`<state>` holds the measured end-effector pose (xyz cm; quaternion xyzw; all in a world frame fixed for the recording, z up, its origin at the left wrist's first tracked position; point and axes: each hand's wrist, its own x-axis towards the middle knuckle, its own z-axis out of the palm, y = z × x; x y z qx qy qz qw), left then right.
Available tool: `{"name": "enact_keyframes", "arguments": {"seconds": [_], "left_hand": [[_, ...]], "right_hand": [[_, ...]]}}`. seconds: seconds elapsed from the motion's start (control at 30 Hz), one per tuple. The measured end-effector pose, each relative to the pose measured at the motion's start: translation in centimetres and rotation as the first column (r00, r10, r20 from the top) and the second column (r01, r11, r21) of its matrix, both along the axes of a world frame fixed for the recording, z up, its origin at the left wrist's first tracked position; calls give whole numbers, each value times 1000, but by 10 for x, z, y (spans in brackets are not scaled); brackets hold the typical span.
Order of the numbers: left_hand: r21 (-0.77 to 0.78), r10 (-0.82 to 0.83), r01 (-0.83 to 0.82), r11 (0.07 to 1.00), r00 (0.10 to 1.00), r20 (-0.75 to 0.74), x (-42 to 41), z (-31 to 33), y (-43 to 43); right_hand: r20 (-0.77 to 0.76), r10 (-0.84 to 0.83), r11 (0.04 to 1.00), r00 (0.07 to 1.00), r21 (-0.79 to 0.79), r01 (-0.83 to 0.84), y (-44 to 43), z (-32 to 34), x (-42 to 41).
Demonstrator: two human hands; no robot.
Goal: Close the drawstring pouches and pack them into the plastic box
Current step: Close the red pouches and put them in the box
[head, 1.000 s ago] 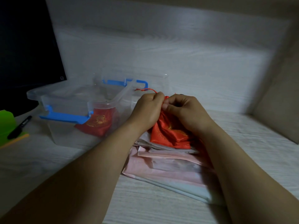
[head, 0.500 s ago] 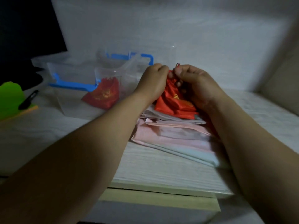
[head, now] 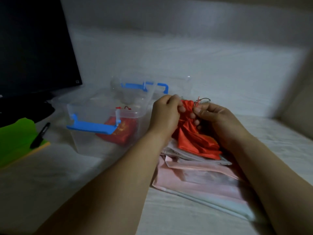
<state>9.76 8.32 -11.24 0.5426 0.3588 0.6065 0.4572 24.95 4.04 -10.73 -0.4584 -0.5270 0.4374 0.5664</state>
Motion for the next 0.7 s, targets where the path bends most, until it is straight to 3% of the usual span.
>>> {"name": "enact_keyframes", "arguments": {"seconds": [0.07,0.17,0.47,0.6,0.7], "left_hand": [[36,-49,48,998,998,25,0,4,-2],[169,-86,99,981,993,-85,2,9,-4],[195,-264,313,929,934,-241,-1,12,-9],[229,-159,229,946,945,-286,-2,8,-8],[233,-76,204,951,883,-463,-3,-1,-11]], "right_hand": [[53,-36,999,998,-9,36,0,-2,-2],[99,-46,999,994,-9,47,1,0,-4],[225,57,997,973,38,-67,0,1,-1],[114,50,999,992,-2,-51,2,1,2],[41,46,998,998,-40,-45,3,1,5]]}}
